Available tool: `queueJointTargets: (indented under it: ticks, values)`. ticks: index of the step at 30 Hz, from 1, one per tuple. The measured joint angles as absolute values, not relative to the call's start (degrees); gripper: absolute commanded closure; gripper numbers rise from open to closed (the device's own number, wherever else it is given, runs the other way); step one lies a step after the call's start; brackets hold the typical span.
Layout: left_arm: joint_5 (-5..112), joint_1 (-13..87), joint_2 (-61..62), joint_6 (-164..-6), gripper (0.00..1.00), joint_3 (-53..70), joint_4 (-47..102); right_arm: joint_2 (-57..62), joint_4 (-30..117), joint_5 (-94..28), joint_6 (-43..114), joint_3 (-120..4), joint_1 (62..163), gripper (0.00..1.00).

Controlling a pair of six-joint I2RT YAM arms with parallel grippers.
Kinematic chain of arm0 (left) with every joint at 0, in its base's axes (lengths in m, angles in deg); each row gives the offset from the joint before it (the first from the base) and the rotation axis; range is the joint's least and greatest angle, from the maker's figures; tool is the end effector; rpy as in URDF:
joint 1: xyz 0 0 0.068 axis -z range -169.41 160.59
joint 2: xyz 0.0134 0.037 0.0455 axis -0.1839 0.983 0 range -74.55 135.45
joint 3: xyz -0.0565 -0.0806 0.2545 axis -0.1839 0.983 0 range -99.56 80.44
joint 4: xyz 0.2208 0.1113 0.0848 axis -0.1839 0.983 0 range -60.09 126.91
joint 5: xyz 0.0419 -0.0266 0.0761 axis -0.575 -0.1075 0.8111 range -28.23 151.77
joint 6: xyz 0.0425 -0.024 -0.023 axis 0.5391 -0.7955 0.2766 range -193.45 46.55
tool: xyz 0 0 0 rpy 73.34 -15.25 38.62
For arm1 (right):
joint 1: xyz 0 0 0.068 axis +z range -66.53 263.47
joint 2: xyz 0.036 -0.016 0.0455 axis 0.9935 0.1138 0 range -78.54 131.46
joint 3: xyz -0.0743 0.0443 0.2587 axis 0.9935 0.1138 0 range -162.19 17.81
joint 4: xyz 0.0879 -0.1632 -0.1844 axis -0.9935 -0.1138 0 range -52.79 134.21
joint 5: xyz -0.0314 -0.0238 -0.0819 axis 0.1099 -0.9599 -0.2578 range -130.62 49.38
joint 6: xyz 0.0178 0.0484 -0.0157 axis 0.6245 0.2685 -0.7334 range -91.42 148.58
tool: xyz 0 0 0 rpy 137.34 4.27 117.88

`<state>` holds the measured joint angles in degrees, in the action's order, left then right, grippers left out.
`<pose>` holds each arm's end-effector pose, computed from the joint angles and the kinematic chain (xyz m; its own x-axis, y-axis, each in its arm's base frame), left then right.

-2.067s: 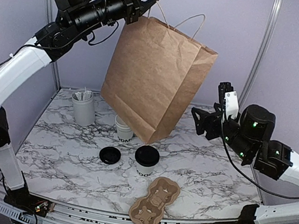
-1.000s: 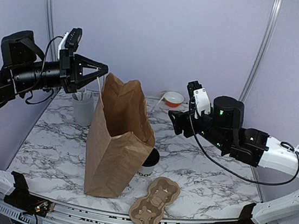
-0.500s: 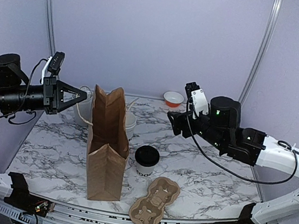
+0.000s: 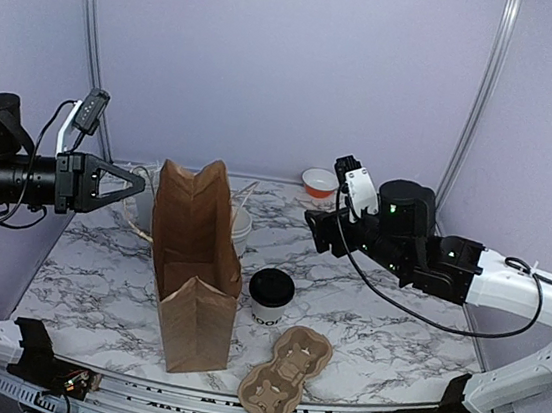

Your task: Pack the takeout coffee

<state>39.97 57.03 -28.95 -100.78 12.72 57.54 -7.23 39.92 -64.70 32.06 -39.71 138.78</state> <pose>0.0911 -0.1150 0.4396 -0.4847 -0.1090 -0.8679 0.7936 0.3625 -0.4887 0.1763 0.2293 0.3304 -0.2085 -0.2037 -0.9566 -0.5183 0.8524 -0.0685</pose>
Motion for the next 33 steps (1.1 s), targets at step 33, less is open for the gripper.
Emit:
queueJointTargets:
  ticks: [33]
  values:
    - [49.79, 57.03, -26.41, -89.68, 1.00, 8.44, 70.53, -1.24, 35.74, -51.80, 33.35, -52.65, 138.19, 0.13]
